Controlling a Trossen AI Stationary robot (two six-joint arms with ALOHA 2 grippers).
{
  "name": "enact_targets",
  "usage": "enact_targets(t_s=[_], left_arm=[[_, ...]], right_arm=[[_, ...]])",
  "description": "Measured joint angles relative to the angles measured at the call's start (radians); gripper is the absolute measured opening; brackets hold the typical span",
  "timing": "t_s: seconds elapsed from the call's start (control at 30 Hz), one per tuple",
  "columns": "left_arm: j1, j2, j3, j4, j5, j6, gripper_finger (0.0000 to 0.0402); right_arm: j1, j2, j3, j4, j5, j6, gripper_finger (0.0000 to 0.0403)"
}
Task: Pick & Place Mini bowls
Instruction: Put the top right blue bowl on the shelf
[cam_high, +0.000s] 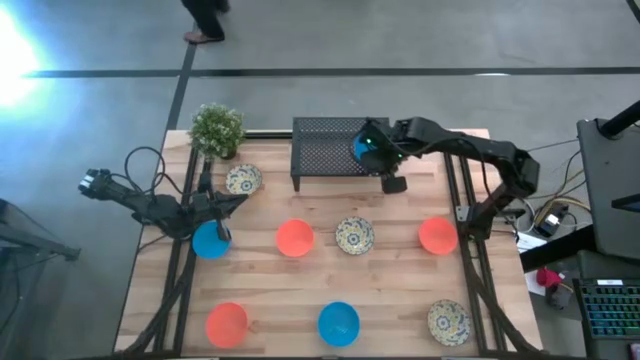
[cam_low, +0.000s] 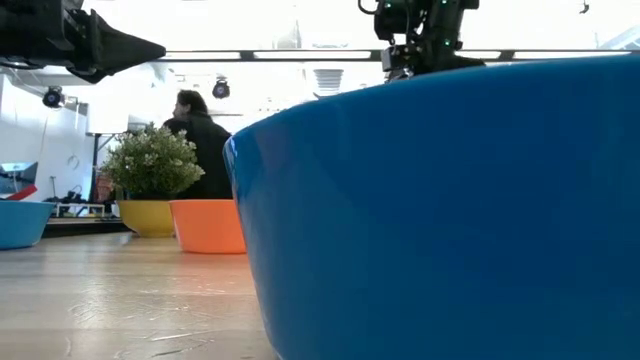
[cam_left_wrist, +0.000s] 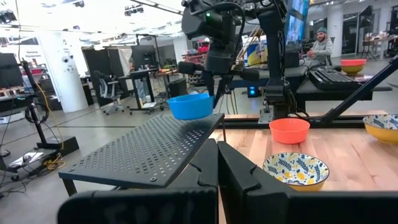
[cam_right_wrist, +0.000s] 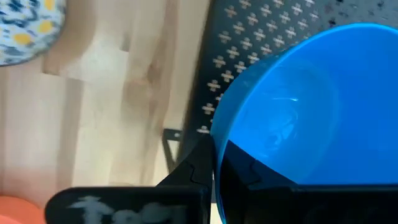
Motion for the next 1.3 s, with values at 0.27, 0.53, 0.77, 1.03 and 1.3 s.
enact_targets(t_s=[0.27,0.53,0.77,1.03,1.3], left_arm=[[0.0,0.0,0.0,-0.006,0.0,0.0,0.0],[0.0,0.0,0.0,-0.006,0.0,0.0,0.0],[0.0,0.0,0.0,-0.006,0.0,0.0,0.0],[0.0,0.0,0.0,-0.006,0.0,0.0,0.0],[0.0,0.0,0.0,-0.006,0.0,0.0,0.0]], right_arm=[[-0.024,0.02,0.01,0.001,-0.004,-0.015,0.0008],[-0.034,0.014,-0.007,0.005,-0.007,-0.033,0.0008],[-0.034,0.021,-0.008,0.006,-0.007,-0.045,0.0008],[-0.034,0.021,-0.009,0.006,-0.008,-0.045,0.0008],[-0.034,0.021,-0.027,0.013,-0.01,-0.044,0.0008]])
